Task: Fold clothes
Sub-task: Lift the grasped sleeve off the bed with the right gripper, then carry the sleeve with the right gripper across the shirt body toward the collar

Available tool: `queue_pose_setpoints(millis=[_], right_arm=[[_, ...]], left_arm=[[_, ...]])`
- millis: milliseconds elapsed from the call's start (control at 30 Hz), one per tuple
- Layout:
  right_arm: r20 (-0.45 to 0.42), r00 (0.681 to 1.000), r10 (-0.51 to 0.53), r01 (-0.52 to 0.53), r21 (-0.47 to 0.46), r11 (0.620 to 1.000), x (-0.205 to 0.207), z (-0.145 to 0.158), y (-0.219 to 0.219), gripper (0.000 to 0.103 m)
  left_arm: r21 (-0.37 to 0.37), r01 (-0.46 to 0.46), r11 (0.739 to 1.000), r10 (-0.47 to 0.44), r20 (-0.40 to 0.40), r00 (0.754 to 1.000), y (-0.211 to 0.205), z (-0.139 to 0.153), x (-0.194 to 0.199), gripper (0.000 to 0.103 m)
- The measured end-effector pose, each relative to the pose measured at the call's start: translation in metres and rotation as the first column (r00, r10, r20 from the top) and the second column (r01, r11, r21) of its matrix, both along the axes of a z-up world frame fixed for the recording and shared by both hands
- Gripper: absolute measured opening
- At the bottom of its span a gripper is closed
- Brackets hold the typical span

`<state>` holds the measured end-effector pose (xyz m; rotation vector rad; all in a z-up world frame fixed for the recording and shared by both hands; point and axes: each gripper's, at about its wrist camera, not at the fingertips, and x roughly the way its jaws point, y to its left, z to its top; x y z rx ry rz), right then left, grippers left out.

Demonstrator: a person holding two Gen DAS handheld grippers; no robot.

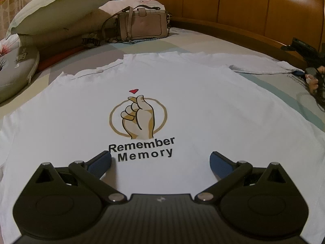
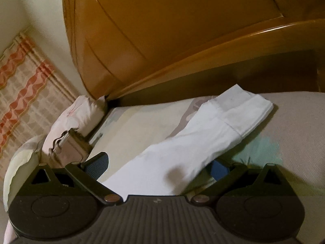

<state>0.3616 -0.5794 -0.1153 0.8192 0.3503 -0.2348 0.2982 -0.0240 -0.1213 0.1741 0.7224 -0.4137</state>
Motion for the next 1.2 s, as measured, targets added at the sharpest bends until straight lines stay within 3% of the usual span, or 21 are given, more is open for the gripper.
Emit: queue_pose_setpoints(millis=[100,200,300,567,800,1200], right_arm=[[-0.010,1.000,-0.004,0.004,-0.013,1.000,0.011,0.000,0.000,0.103],[-0.011,1.000,-0.011,0.011,0.029,1.000,0.006,0.005,0.013,0.103],[-0.026,0.999,0.030,-0.030,-0.033,0.999,0.010,0.004,0.022,0.103],[-0.031,0.999,0.016,-0.018,-0.083,0.996,0.044,0.002,0.005,0.103],[0.056,0.992,0.114,-0.106,-0.126,0.986,0.042,0.026,0.021,0.103],[0.016,0.970,0.243,-0.235,-0.203,0.951,0.063,0.075,0.087,0.103]], left_arm=[[0.000,0.000,1.000,0.000,0.001,1.000,0.001,0.000,0.000,0.102],[-0.001,0.001,1.000,-0.001,0.001,1.000,0.001,-0.001,0.001,0.102],[-0.001,0.001,1.000,-0.001,0.002,1.000,0.002,-0.001,0.001,0.102],[-0.003,-0.003,1.000,0.003,0.000,1.000,0.003,0.000,0.003,0.102],[-0.012,-0.013,1.000,0.012,-0.008,1.000,0.006,0.003,0.003,0.102],[0.013,0.146,0.989,-0.146,0.005,0.989,0.010,0.025,-0.017,0.102]])
